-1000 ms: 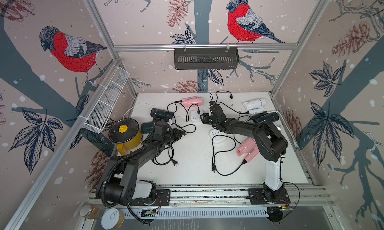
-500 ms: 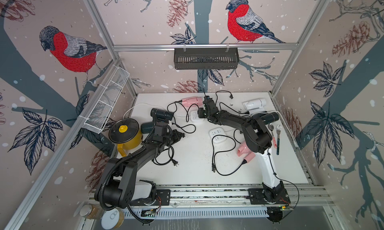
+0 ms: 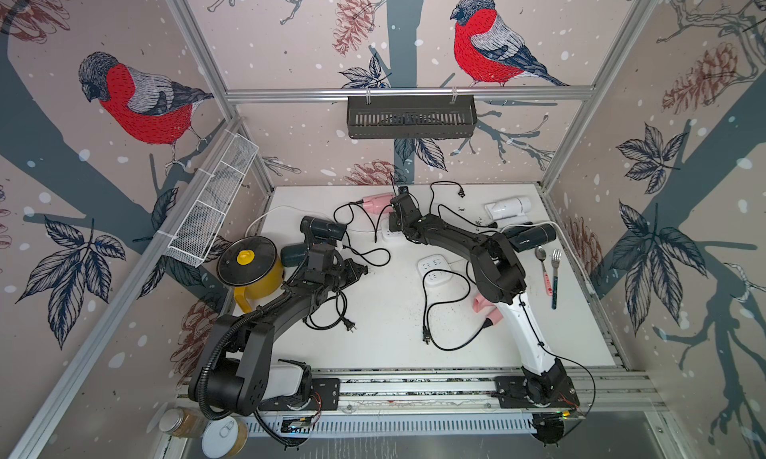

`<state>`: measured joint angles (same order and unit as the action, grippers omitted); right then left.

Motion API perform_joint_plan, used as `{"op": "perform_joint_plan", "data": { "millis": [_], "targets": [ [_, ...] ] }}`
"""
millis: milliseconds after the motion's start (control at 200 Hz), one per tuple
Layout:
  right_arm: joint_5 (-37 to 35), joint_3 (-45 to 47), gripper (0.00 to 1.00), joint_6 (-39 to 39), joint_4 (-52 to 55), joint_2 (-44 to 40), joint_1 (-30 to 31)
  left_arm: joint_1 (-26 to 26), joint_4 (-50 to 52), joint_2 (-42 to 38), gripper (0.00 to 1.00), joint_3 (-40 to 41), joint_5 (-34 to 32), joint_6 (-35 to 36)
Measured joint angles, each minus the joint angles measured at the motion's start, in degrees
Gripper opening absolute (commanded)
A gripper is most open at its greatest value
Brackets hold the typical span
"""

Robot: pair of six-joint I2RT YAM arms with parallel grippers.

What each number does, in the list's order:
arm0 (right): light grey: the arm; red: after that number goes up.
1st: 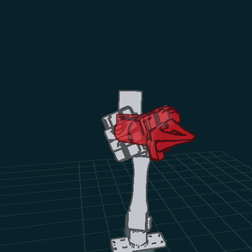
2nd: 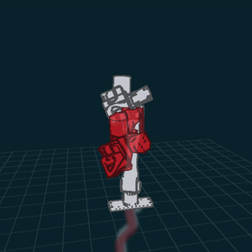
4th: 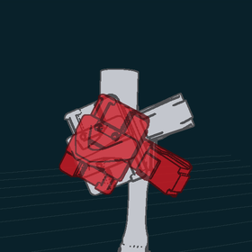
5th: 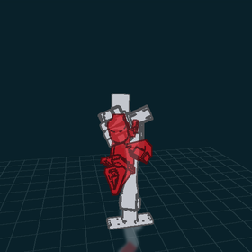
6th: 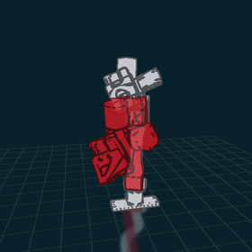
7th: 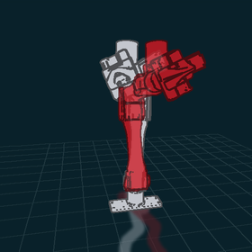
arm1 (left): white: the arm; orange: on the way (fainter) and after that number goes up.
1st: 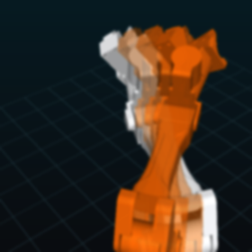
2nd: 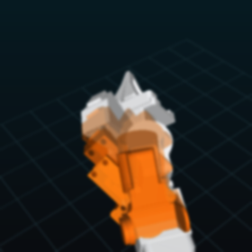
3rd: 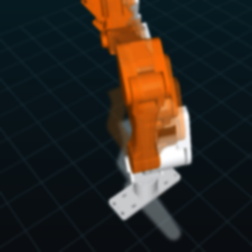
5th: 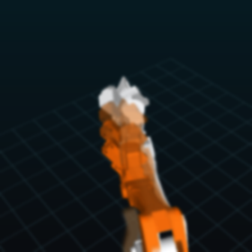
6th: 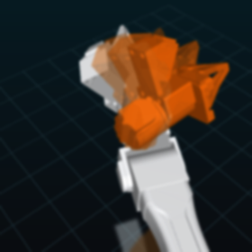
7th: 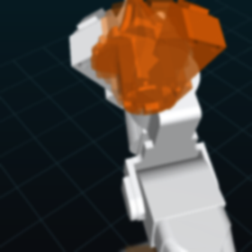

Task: Charge the blow dryers
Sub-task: Move the socket to the center of the board.

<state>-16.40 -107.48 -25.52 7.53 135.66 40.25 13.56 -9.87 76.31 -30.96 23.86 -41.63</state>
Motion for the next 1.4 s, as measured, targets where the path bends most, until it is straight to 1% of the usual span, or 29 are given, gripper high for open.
{"op": "perform_joint_plan", "data": {
  "millis": [330,485,720,750,805,855,975,1071,1221,1321,1396],
  "targets": [
    [-5.8,16.0,0.13,-0.9,-0.7,-10.8,3.4,0.0,0.2,-0.9,0.12,0.0,-0.3,1.3],
    [-8.2,18.9,0.13,-3.2,0.1,-12.9,4.9,0.0,0.7,-1.2,0.12,0.0,-1.0,1.6],
    [-8.3,22.8,0.13,-9.4,-0.2,-15.3,7.2,0.0,3.1,-3.0,0.12,0.0,-2.1,2.6],
    [-7.9,23.3,0.15,-10.5,-0.2,-15.7,7.4,0.0,3.4,-3.4,0.12,0.0,-2.6,2.7],
    [-7.2,24.0,0.22,-12.3,-0.3,-16.3,7.7,0.0,3.9,-4.0,0.12,0.1,-2.9,3.1],
    [-5.9,24.7,0.24,-13.8,-0.5,-16.8,7.8,0.0,4.5,-4.6,0.12,0.1,-3.0,3.6],
    [-0.1,27.8,0.28,-17.6,-1.7,-18.5,8.1,0.0,5.3,-6.0,0.12,0.3,-3.1,4.6],
    [4.0,30.8,0.36,-19.5,-4.0,-21.1,8.1,0.0,6.0,-7.1,0.12,0.3,-3.1,5.7],
    [9.4,36.2,0.47,-18.9,-9.0,-26.7,7.4,0.1,6.6,-9.2,0.13,0.6,-3.0,7.5],
    [10.7,39.1,0.52,-16.7,-11.0,-29.6,5.6,0.4,6.6,-10.4,0.13,1.0,-2.7,8.2],
    [13.6,42.7,0.54,-14.4,-13.1,-31.7,3.7,1.2,6.2,-10.6,0.13,1.4,-2.6,8.7]
  ]
}}
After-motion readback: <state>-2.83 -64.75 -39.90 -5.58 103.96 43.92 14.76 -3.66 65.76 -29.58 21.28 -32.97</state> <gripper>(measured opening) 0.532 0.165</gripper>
